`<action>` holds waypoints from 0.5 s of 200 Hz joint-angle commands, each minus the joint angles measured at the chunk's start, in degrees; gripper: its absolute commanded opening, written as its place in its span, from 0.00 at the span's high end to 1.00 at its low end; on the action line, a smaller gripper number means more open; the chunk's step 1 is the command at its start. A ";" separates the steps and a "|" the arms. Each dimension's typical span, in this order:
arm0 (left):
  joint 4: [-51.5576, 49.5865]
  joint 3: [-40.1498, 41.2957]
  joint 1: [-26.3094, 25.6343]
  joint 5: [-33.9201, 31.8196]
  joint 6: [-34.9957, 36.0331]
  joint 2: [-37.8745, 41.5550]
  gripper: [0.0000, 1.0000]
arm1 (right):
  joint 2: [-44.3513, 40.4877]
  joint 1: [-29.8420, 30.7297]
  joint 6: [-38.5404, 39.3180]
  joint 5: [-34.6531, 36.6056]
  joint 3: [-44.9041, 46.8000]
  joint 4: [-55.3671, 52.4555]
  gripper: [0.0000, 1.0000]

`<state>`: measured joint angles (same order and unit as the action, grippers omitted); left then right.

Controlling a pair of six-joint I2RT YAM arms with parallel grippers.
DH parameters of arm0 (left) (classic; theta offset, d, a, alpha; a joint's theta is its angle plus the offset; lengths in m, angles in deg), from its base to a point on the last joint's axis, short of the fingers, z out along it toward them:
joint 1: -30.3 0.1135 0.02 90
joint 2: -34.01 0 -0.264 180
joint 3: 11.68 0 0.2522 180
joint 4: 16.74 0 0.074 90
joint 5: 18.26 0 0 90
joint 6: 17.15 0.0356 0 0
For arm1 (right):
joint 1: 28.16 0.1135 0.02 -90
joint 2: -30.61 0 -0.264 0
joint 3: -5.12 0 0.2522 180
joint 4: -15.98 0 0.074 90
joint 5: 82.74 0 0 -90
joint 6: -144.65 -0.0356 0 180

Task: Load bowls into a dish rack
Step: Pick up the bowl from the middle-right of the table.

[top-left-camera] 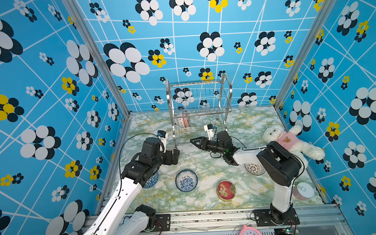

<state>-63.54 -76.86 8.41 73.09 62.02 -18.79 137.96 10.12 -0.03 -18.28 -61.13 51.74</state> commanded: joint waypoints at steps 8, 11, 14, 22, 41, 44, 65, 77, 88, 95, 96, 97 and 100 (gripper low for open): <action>-1.41 -0.26 0.33 -2.33 1.38 -0.60 0.01 | -6.25 0.87 10.27 3.69 2.50 -10.07 0.45; -1.42 -0.26 0.39 -2.42 1.34 -0.64 0.01 | -6.84 0.98 11.22 4.15 2.63 -11.24 0.46; -1.42 -0.26 0.43 -2.51 1.34 -0.69 0.01 | -7.27 1.05 12.13 4.56 2.67 -12.40 0.46; -1.28 -0.11 0.53 -3.07 1.38 -0.73 0.01 | -8.78 1.15 14.57 6.11 2.83 -15.70 0.46; -0.91 0.33 0.53 -5.39 0.96 -1.21 0.01 | -12.71 1.34 19.77 10.07 3.21 -22.57 0.46; -0.83 0.42 0.53 -5.85 0.73 -1.31 0.01 | -13.43 1.43 20.33 11.08 3.53 -23.73 0.46; 1.92 2.71 0.44 -7.43 -0.03 -1.68 0.01 | -19.83 2.01 21.90 16.59 4.86 -31.98 0.46; 2.80 3.53 0.43 -7.38 -1.39 -2.11 0.01 | -23.04 2.56 23.32 19.42 5.99 -36.16 0.45; 3.64 4.19 0.45 -6.32 -2.16 -2.40 0.01 | -25.95 2.84 25.14 20.79 6.84 -40.34 0.45; 3.31 4.39 0.49 -6.52 -3.25 -2.76 0.01 | -27.98 3.41 26.72 22.96 7.63 -42.77 0.46; 3.19 4.35 0.47 -6.57 -3.50 -2.80 0.01 | -28.34 3.48 26.99 23.28 7.69 -43.07 0.45; 3.04 4.29 0.54 -6.73 -3.63 -2.82 0.01 | -28.60 3.65 27.30 23.66 7.85 -43.35 0.45; 2.43 4.12 0.61 -6.97 -4.41 -3.09 0.01 | -29.47 3.91 27.94 24.37 8.17 -44.45 0.45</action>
<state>-61.72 -73.69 8.55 67.56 61.15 -20.80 113.96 12.48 20.89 -2.06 -55.39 19.96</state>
